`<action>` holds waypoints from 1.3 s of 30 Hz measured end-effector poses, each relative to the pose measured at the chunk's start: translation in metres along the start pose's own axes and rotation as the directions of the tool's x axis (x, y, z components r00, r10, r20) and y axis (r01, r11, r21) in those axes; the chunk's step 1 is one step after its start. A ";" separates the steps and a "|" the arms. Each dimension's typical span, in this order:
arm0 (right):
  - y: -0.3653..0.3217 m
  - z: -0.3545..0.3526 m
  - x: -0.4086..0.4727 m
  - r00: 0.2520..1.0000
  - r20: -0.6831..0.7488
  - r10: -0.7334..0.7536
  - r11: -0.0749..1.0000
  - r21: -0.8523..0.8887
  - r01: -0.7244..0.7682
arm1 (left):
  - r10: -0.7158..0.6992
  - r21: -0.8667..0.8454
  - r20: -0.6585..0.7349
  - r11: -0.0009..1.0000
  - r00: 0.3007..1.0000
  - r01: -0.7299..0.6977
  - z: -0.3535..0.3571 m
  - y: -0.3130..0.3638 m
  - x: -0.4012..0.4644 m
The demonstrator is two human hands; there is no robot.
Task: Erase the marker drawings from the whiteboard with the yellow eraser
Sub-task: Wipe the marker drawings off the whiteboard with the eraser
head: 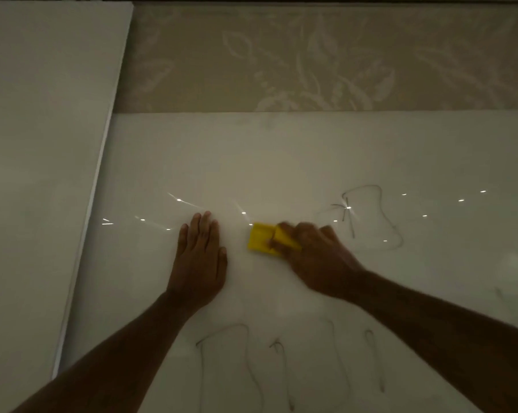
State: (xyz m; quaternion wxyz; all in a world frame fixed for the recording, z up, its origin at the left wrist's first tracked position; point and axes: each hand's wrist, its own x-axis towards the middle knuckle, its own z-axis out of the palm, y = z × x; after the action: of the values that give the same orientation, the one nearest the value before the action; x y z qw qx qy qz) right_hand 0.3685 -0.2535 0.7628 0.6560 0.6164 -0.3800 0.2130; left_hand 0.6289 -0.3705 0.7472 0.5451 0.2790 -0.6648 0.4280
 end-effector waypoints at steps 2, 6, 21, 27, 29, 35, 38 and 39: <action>0.040 -0.001 -0.001 0.948 -0.029 0.316 0.949 0.009 -0.316 | 0.003 0.007 0.004 1.000 1.000 -0.003 0.001 0.003 0.006; 0.042 0.004 -0.009 0.571 -0.086 0.817 0.576 0.188 -0.796 | -0.018 0.008 -0.020 1.000 1.000 0.019 0.002 0.008 0.009; 0.102 0.001 -0.079 0.291 -0.053 0.955 0.296 0.150 -0.943 | -0.041 -0.001 -0.028 0.999 0.999 0.041 0.007 0.013 0.008; 0.042 -0.005 -0.037 0.938 -0.029 0.345 0.934 0.106 -0.341 | -0.090 -0.007 -0.038 0.996 0.995 0.089 0.011 0.027 0.013; 0.047 -0.006 -0.042 0.989 0.032 0.142 0.985 0.094 -0.144 | -0.089 -0.006 -0.026 0.996 0.996 0.089 0.011 0.033 0.017; 0.150 -0.003 -0.076 0.519 -0.024 0.854 0.518 0.125 -0.846 | -0.002 -0.018 0.033 1.000 0.999 0.003 0.013 0.065 0.033; 0.129 -0.005 -0.087 0.444 -0.044 0.895 0.446 0.133 -0.885 | 0.022 -0.020 0.044 1.000 0.999 -0.021 0.012 0.075 0.038; 0.112 -0.004 -0.093 0.562 -0.048 0.826 0.563 0.120 -0.818 | 0.031 -0.022 0.049 0.999 0.998 -0.030 0.011 0.079 0.041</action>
State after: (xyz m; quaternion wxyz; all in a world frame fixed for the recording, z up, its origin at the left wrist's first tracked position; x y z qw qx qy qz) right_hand 0.2284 -0.2151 0.7650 0.4729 0.3841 -0.5811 0.5395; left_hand 0.5470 -0.3389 0.7651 0.5251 0.2734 -0.6866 0.4220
